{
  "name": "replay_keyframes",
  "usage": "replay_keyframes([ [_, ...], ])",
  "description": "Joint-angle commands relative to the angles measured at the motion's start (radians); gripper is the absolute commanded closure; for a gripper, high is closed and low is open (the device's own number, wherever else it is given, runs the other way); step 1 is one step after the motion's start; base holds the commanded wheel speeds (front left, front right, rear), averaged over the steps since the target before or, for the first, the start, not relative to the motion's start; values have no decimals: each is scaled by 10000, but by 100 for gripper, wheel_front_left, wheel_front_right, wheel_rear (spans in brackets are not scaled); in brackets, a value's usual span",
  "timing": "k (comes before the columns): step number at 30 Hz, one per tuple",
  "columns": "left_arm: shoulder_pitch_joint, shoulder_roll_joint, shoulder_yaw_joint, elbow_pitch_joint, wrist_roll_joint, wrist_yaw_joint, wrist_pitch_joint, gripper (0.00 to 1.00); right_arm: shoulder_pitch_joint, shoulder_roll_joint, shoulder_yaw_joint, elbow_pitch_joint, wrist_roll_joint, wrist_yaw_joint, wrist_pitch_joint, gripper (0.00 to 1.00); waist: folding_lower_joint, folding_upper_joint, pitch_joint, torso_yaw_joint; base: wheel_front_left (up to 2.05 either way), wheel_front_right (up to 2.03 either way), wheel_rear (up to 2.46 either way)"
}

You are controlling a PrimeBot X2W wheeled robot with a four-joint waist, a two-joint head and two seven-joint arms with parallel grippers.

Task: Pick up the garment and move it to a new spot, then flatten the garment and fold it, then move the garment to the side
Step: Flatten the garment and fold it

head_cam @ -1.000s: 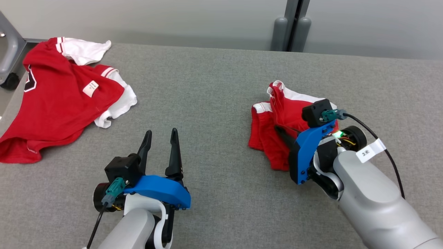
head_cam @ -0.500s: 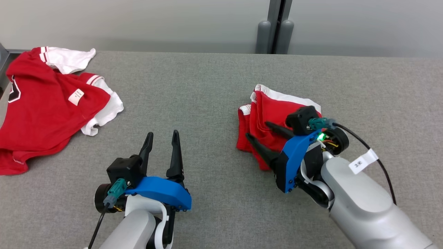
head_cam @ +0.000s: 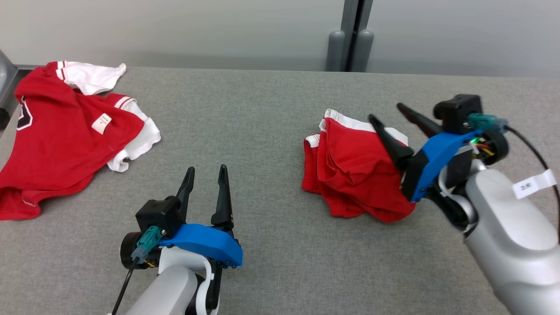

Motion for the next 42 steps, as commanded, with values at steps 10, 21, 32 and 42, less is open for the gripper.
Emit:
replay_keyframes([
  [10,-124,-38,-94,-18,-10,-35,-19,0,397,-1013,-980,1119,-796,5,560,94,0,0,123,431,0,0,0],
  [21,-47,-37,-115,129,-36,-111,-57,0,1074,-1350,277,1631,404,5,529,100,0,0,90,645,0,0,0],
  [32,-48,-39,-209,122,-19,-84,8,0,789,-1518,3061,353,1711,5,261,100,0,0,3,578,0,0,0],
  [42,-97,-38,-189,130,-50,-45,-18,0,481,-1355,4364,744,2150,5,120,100,0,0,76,654,0,0,0],
])
